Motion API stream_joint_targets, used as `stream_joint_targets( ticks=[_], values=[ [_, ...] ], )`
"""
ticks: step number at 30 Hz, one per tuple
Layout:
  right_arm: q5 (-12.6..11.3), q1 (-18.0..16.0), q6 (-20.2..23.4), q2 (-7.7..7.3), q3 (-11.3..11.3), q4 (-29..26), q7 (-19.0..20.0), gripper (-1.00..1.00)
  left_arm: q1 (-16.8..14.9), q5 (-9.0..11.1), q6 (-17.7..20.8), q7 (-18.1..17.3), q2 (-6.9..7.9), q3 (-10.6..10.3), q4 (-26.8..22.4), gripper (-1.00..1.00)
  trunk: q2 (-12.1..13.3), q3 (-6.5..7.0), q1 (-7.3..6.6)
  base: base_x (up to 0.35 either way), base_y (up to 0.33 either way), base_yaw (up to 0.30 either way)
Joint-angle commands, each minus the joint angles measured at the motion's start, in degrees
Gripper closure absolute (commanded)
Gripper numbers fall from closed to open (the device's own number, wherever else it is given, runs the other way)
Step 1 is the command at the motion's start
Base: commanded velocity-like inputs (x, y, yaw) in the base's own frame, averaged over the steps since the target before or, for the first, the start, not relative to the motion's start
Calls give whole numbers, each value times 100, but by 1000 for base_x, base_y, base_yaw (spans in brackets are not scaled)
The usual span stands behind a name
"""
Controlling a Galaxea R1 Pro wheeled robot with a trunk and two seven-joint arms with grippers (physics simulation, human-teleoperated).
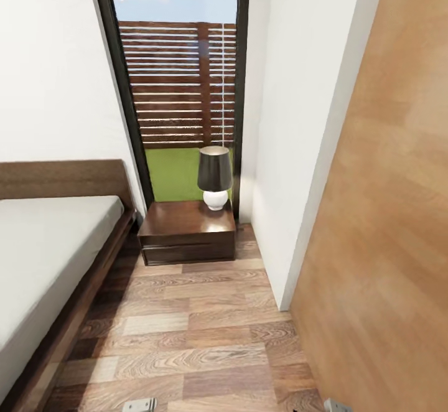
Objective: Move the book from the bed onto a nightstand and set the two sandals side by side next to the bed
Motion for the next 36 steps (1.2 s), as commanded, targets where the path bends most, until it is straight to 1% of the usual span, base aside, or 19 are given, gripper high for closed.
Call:
stream_joint_targets(
  ticks=[1, 5, 11, 16, 28, 36],
  values=[
    [-42, -3, -8, -2, -9, 8, 31, -100, -5, -44, -19, -17, 1, 49, 7, -100, -2, -5, 3, 312, -98, 248],
    [-42, -3, -8, -2, -11, 8, 31, -100, -5, -44, -19, -16, 3, 49, 7, -100, -2, -5, 3, 262, -65, 273],
    [-42, -3, -8, -2, -9, 11, 29, -100, -5, -44, -19, -20, 7, 49, 7, -100, -2, -5, 3, 65, -11, 263],
    [-42, -3, -8, -2, -11, 10, 29, -100, -5, -44, -19, -21, 5, 49, 7, -100, -2, -5, 3, 145, -1, 64],
    [-42, -3, -8, -2, -11, 11, 29, -100, -5, -44, -19, -21, 3, 49, 8, -100, -2, -5, 3, 305, 0, 11],
    [-42, -3, -8, -2, -10, 12, 25, -100, -5, -44, -19, -21, 4, 49, 7, -100, -2, -5, 3, 318, 0, 225]
  ],
)
